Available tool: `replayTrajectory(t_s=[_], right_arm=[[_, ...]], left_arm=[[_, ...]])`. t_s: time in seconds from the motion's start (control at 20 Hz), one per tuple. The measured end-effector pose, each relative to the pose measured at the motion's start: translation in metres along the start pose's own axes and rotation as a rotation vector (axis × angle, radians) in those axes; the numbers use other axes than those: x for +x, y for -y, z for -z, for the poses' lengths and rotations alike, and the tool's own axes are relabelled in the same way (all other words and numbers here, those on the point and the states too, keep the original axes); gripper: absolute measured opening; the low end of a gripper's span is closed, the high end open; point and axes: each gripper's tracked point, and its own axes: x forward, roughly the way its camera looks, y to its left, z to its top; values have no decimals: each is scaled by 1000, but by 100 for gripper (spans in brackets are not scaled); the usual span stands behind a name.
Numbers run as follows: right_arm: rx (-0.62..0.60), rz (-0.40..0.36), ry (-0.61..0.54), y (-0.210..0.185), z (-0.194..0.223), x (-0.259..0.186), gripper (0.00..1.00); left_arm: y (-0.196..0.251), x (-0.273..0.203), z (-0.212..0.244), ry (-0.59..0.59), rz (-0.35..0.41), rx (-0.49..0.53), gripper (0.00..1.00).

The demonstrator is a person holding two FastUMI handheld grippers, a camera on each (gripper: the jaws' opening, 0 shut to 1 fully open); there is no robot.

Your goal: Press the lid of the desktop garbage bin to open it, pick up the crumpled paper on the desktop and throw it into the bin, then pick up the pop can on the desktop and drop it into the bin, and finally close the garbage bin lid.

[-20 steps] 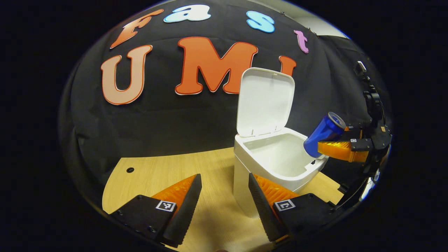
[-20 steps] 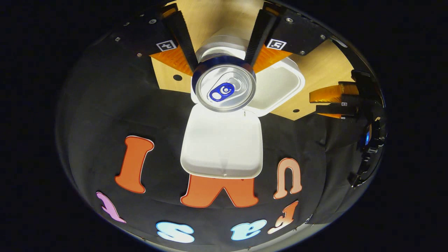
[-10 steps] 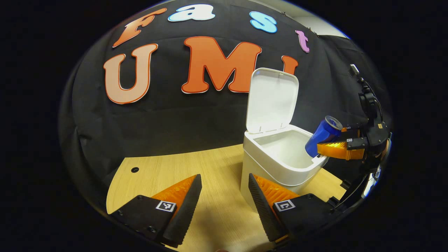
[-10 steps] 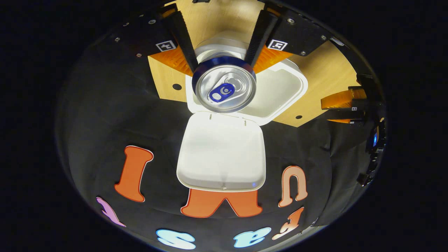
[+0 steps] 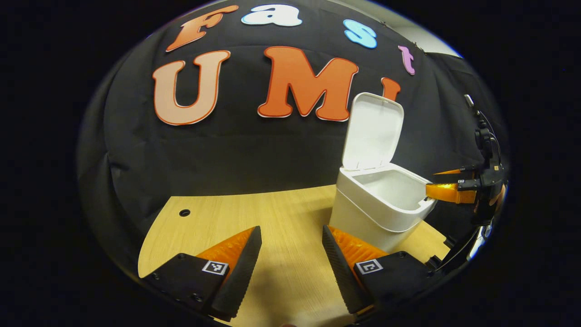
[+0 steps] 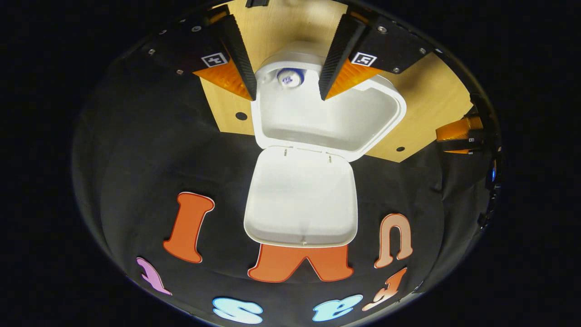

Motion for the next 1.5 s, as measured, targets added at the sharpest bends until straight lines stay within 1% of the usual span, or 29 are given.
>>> replayTrajectory(t_s=[0.05,0.1,0.15,0.3,0.35,0.4,0.45,0.55,0.6,0.65,0.7,0.75,1.0,1.1,1.15,1.2,1.3,1.35,1.5], right_arm=[[-8,5,8,0,-5,0,82],[-17,9,20,1,-12,1,84],[-22,12,36,1,-21,2,84],[-41,5,97,-2,-57,6,84],[-54,-4,117,-4,-68,6,84],[-69,-5,139,-5,-81,5,84],[-79,-7,164,-4,-95,6,84],[-84,-16,216,-3,-123,5,84],[-86,-13,244,-2,-138,4,84],[-93,-8,272,0,-151,4,84],[-101,-4,300,2,-165,4,84],[-109,4,321,12,-189,-5,84],[-108,39,392,22,-237,5,84],[-99,84,417,30,-251,14,84],[-98,92,420,30,-254,18,83],[-92,89,428,28,-260,21,83],[-84,68,422,20,-265,27,78],[-81,61,419,18,-267,32,77],[-64,45,361,11,-258,43,77]], left_arm=[[-13,-10,-5,1,-10,-1,87],[-19,-12,-6,4,-22,-1,87],[-24,-11,-7,6,-32,-2,87],[-37,-15,-6,6,-60,-12,87],[-41,-15,-4,-2,-69,-19,85],[-44,-15,-3,-6,-76,-23,87],[-47,-16,-1,-7,-86,-30,85],[-57,-18,0,-5,-119,-47,89],[-63,-19,2,-9,-136,-55,94],[-67,-20,5,-14,-153,-64,98],[-71,-22,6,-16,-165,-70,98],[-73,-23,7,-18,-167,-75,98],[-82,-32,8,-13,-194,-78,97],[-89,-35,12,-16,-221,-88,97],[-93,-36,13,-18,-236,-92,98],[-98,-38,14,-17,-250,-94,98],[-104,-45,17,-19,-270,-97,97],[-107,-48,19,-22,-279,-99,97],[-113,-53,21,-23,-299,-107,97]])
